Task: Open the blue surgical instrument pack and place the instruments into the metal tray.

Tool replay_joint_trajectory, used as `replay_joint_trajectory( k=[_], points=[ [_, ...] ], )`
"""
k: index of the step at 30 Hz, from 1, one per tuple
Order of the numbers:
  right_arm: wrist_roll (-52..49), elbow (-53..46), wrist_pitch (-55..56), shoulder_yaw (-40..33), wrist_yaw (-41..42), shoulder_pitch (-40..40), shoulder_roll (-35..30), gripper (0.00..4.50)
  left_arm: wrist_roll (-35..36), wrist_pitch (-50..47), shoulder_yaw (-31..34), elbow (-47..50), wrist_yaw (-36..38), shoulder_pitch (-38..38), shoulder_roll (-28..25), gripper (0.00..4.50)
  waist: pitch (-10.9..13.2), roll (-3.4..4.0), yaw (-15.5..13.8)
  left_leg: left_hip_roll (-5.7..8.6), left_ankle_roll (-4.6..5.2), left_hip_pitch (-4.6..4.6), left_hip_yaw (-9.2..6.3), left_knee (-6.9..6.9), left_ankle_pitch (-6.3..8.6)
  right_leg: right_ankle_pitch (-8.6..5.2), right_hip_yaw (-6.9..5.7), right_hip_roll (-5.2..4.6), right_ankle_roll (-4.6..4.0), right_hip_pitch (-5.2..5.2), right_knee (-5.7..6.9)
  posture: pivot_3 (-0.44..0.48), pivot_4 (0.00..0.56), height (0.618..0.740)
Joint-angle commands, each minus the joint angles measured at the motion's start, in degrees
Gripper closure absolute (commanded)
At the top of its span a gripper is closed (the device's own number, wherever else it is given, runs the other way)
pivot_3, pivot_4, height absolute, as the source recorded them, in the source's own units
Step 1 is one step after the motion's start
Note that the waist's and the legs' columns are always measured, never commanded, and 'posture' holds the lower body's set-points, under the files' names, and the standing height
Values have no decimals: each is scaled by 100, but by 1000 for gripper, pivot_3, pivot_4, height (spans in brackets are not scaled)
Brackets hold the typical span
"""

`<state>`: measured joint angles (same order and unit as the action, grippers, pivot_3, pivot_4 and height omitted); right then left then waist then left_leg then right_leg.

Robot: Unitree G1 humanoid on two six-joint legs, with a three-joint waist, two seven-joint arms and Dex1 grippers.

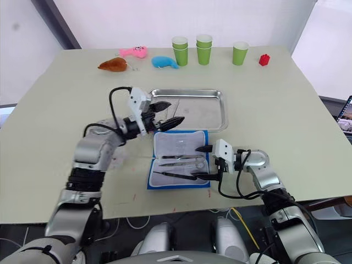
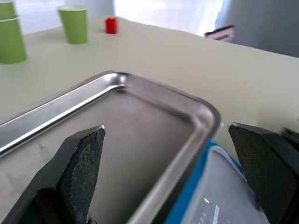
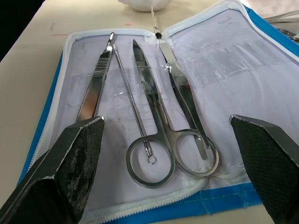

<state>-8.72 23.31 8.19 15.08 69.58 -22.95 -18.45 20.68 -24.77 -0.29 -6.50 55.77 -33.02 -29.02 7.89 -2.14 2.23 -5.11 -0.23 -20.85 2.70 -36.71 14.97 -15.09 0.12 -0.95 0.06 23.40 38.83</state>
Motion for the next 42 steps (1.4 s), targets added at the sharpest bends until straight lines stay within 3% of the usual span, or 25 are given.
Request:
replay_joint_trajectory(
  k=[1, 10, 13, 19, 24, 32, 39, 42],
  points=[
    [260, 451, -164, 341, 88, 311, 8, 0, 417, 183, 219, 83, 1116, 16, -596, 36, 0, 0, 4, 0, 0, 0, 0, 0, 0, 0, 0, 0, 0, 0, 0, 0, 150, 740],
    [249, 454, -156, 334, 101, 325, 0, 0, 781, 1044, 96, -411, 3575, 222, -2234, 36, 1, -5, 4, 0, 1, 1, 1, 5, 1, -2, -1, 0, -2, 1, -4, 0, 150, 740],
    [251, 465, -149, 339, 105, 317, 6, 0, 1360, 1598, -410, -403, 3673, 357, -2969, 36, 2, -9, 1, -1, 2, 1, 1, 9, 1, -3, 1, 0, -4, 4, -5, 0, 150, 740],
    [253, 484, -143, 348, 123, 289, 9, 0, 1750, 2926, -1506, -645, 3673, 218, -4091, 36, 5, -12, -21, -2, 2, 4, 7, 17, 1, -3, 3, -2, -3, 6, -5, 0, 150, 740],
    [261, 480, -141, 351, 116, 287, 17, 0, 2167, 3353, -2168, -781, 3673, 46, -4434, 36, 16, -15, -26, -4, 3, 5, 10, 23, 1, -4, 6, 1, -5, 8, -7, 0, 150, 740],
    [257, 455, -158, 347, 90, 306, 23, 0, 1950, 3474, -2409, -1045, 3673, -271, -3944, 36, 17, -22, -29, -4, 3, 7, 12, 23, 1, -5, 7, 5, -4, 9, -5, 0, 150, 740],
    [258, 441, -175, 331, 66, 293, 10, 0, 915, 3666, -2072, -1662, 3577, -513, -2631, 36, 5, -42, -40, -4, 3, 8, 12, 19, 1, -4, 8, 6, -4, 8, -2, 0, 150, 740],
    [254, 422, -184, 324, 66, 301, -6, 0, 557, 3649, -1907, -1860, 3363, -578, -2154, 1355, 3, -45, -34, -4, 3, 6, 11, 18, 1, -3, 8, 7, -5, 9, -2, 0, 150, 740]
  ],
)
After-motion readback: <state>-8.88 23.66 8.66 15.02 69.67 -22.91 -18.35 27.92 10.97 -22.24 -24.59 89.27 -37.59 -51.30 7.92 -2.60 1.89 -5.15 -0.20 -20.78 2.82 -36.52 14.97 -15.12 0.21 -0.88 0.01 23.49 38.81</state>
